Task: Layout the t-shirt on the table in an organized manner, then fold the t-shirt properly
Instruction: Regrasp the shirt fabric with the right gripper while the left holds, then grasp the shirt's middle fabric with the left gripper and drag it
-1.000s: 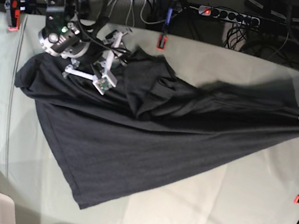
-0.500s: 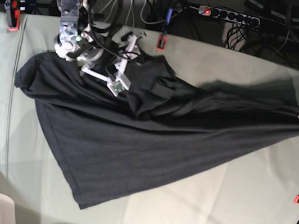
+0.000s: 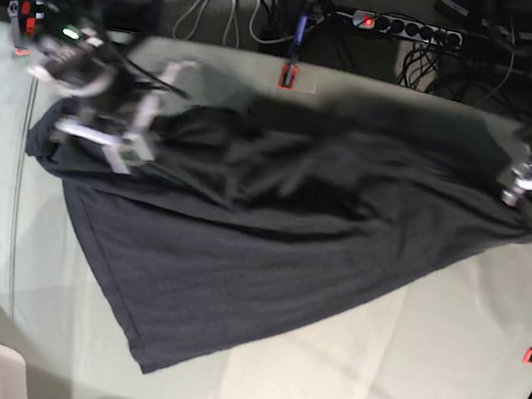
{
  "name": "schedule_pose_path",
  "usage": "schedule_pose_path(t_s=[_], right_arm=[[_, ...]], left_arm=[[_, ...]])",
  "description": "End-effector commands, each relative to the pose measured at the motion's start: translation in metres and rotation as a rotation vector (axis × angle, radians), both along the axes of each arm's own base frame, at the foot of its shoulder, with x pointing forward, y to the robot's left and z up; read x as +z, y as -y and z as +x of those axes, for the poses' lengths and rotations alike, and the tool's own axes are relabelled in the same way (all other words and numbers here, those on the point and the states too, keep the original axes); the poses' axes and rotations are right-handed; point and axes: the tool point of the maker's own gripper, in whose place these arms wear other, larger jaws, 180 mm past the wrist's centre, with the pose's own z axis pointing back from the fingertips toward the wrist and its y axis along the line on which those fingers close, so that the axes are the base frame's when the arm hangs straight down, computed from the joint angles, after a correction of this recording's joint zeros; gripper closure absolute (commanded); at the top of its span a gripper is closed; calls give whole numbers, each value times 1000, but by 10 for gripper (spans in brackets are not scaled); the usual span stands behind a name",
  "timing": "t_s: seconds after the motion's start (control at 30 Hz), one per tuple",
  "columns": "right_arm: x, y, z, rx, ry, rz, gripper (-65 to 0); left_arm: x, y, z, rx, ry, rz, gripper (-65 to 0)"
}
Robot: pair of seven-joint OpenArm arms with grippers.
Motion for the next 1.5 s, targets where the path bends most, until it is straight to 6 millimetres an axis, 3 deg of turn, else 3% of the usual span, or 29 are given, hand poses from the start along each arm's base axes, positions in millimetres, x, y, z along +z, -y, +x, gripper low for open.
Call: schedule_pose_path(t_s=[0.0, 0.17, 0.4, 0.5, 0.6, 0.73, 0.8, 0.87, 0.93, 1.0, 1.1, 1.2, 1.33, 1.47], right_arm=[[18, 11, 8, -17, 66, -12, 0], [43, 88, 3, -209, 128, -114, 0], [97, 196, -2, -525, 309, -209, 0], [112, 230, -10, -641, 355, -231, 0], [112, 249, -16, -712, 363, -224, 0], [98, 259, -22, -749, 329, -202, 0], [95, 263, -23, -750, 315, -206, 0], [87, 266, -25, -759, 294, -196, 0], [86, 273, -26, -760, 284, -205, 0], [84, 278, -27, -760, 273, -209, 0], [83, 283, -27, -762, 266, -214, 0], [82, 285, -28, -762, 260, -216, 0], [79, 282, -28, -758, 254, -210, 0], [72, 275, -28, -760, 244, -188, 0]], left_arm=[[15, 11, 5, -33, 50, 2, 0], [14, 80, 6, -192, 48, -84, 0], [22, 189, 22, -465, 85, -210, 0], [30, 230, 26, -591, 107, -233, -1], [35, 264, 29, -701, 121, -236, -5], [38, 302, 27, -838, 127, -225, -8], [35, 315, 22, -910, 118, -202, -56], [35, 327, 16, -972, 116, -187, -159], [32, 333, 10, -1017, 106, -168, -282], [32, 334, 9, -1032, 105, -160, -360], [29, 321, 19, -1004, 106, -129, -375], [24, 283, 60, -867, 117, -78, -370], [-7, 236, 112, -644, 68, -73, -370], [-27, 216, 157, -513, 30, -95, -370]])
